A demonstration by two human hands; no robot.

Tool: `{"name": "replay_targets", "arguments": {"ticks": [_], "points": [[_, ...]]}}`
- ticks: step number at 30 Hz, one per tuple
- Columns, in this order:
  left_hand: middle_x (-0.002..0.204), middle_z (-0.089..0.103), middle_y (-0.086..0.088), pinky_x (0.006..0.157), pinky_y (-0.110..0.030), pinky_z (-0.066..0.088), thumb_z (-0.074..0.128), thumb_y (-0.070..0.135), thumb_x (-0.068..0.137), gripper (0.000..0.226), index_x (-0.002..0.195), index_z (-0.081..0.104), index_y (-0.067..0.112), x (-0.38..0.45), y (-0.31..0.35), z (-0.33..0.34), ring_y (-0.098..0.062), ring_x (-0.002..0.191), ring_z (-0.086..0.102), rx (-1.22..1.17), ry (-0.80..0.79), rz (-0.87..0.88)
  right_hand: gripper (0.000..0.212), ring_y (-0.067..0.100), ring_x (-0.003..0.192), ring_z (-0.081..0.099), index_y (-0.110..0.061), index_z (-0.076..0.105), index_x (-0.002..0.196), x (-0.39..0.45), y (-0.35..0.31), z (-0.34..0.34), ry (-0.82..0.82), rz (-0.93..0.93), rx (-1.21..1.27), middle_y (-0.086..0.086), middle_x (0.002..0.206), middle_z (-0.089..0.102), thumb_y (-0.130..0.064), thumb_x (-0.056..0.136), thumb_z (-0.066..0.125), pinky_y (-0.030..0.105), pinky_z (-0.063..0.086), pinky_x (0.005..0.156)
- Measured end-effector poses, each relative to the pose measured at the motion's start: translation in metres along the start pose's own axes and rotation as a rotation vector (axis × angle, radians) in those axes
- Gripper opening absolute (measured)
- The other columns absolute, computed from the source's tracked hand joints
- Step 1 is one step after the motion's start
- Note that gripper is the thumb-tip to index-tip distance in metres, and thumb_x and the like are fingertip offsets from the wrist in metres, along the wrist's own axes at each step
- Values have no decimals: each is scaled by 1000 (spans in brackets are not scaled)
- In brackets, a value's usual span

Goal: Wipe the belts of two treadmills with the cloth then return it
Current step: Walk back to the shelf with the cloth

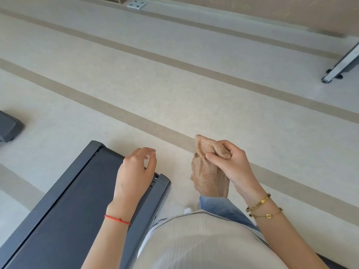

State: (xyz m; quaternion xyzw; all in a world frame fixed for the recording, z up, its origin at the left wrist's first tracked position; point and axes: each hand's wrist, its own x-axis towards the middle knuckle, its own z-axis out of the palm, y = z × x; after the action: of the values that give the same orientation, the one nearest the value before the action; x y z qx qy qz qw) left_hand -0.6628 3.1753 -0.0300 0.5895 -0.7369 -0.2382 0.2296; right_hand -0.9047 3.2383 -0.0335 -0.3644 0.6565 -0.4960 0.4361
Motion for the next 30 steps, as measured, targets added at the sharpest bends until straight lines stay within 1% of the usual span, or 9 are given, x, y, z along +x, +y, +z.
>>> {"name": "replay_targets", "arguments": {"ticks": [3, 7, 10, 15, 18, 21, 26, 28, 30], "points": [[97, 69, 0, 67, -38, 55, 53, 18, 98, 21, 107, 71, 14, 27, -9, 3, -18, 76, 65, -5, 30, -59, 16, 9, 78, 65, -24, 68, 83, 38, -5, 12, -55, 4, -9, -6, 82, 71, -11, 81, 78, 22, 49, 69], [97, 69, 1, 69, -39, 56, 52, 18, 98, 22, 108, 71, 14, 73, -15, 7, -18, 85, 66, -8, 64, -120, 15, 7, 78, 66, -24, 69, 84, 100, -15, 25, -129, 8, -10, -7, 81, 71, -14, 80, 78, 17, 49, 66], [99, 69, 2, 70, -38, 55, 53, 18, 98, 22, 109, 71, 15, 118, -14, 9, -15, 90, 65, -6, 105, -151, 14, 7, 77, 66, -23, 68, 84, 159, -25, 35, -180, 10, -24, -7, 80, 71, -14, 79, 78, 19, 49, 67], [98, 68, 4, 68, -35, 54, 52, 19, 98, 22, 110, 70, 16, 207, -10, 9, -12, 75, 56, -1, 187, -227, 13, 8, 76, 65, -17, 68, 86, 272, -59, 55, -266, -26, -41, -4, 80, 70, -10, 80, 78, 24, 48, 69], [102, 69, 5, 70, -34, 53, 51, 20, 98, 22, 110, 70, 17, 262, -5, 7, -10, 73, 56, 5, 213, -259, 13, 8, 77, 64, -18, 68, 85, 336, -83, 64, -311, -60, -28, -5, 80, 69, -14, 78, 78, 23, 49, 71], [102, 69, 6, 66, -29, 46, 53, 21, 98, 21, 110, 70, 19, 313, -4, 7, -3, 58, 46, 26, 247, -289, 13, 7, 76, 63, -19, 68, 85, 396, -99, 75, -360, -62, -31, -7, 79, 68, -14, 78, 78, 24, 48, 71], [101, 69, 7, 64, -28, 46, 54, 21, 98, 21, 109, 71, 19, 375, -11, 6, -2, 63, 51, 30, 285, -352, 14, 7, 79, 64, -19, 68, 86, 473, -115, 97, -425, -52, -67, -5, 82, 70, -11, 80, 78, 20, 49, 70], [102, 69, 7, 67, -31, 50, 53, 20, 97, 21, 109, 70, 18, 399, -17, 6, -6, 76, 61, 29, 281, -379, 13, 6, 78, 64, -19, 68, 86, 499, -119, 108, -438, -41, -61, -6, 81, 70, -13, 80, 78, 16, 49, 67], [102, 69, 7, 70, -34, 53, 53, 20, 98, 22, 109, 70, 18, 424, -25, 6, -12, 91, 65, 17, 275, -397, 13, 4, 77, 64, -20, 68, 85, 523, -124, 122, -454, -23, -64, -8, 79, 69, -13, 80, 78, 14, 48, 64]]}}
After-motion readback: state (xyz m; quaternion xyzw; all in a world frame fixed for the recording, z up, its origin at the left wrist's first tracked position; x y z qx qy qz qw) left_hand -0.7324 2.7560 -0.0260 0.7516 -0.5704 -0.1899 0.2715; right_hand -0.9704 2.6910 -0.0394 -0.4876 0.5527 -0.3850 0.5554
